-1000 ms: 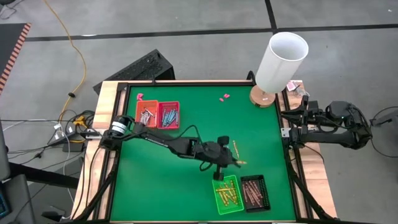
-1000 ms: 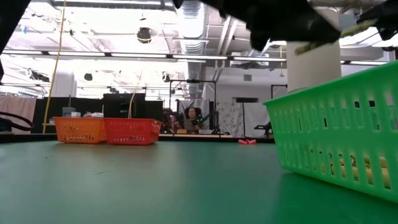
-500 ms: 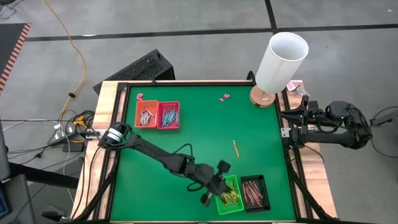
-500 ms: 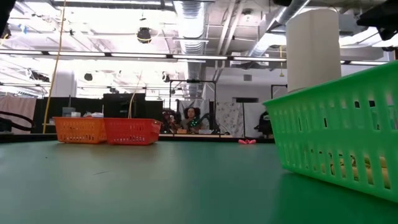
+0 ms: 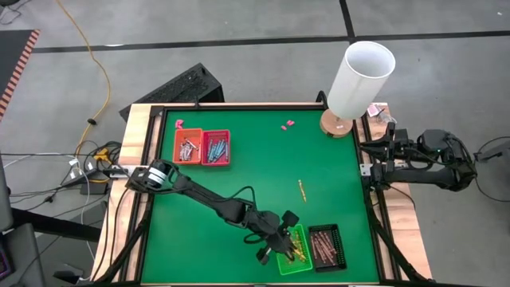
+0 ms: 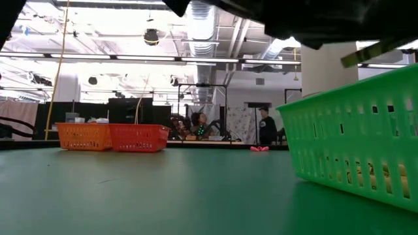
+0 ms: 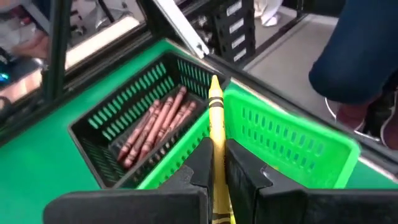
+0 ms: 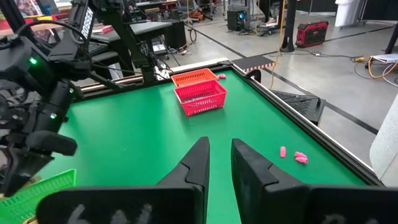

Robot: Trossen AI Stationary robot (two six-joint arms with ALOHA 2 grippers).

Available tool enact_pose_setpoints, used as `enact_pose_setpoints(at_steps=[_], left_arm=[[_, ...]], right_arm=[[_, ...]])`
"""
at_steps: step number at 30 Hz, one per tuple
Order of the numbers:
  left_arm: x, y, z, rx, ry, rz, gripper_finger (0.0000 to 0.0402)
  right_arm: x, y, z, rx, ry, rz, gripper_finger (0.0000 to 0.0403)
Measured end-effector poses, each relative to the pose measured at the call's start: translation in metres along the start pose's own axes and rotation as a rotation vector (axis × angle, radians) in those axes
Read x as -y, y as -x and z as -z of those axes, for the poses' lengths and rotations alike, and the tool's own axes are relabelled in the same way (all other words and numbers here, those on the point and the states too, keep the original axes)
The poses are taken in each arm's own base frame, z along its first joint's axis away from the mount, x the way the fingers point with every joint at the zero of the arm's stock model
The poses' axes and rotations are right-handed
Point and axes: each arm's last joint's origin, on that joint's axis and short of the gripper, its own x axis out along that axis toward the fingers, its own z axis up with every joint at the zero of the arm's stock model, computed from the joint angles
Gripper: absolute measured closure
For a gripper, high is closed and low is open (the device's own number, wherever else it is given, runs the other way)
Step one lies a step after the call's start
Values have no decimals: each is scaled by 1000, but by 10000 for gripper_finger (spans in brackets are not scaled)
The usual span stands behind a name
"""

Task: Sort crayons
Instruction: Put the yellow crayon into the green bin

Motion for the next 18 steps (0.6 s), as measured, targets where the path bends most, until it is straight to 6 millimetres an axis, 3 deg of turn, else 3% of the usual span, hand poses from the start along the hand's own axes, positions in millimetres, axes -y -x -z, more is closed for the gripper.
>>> enact_pose_setpoints(at_steps=[12,18], left_arm=[[1,-10,12,1,-43,4,386],[-1,-9,11,-18,-48,-49,350]], right_arm=[[0,0,0,0,0,0,335],[0,0,0,0,0,0,335]])
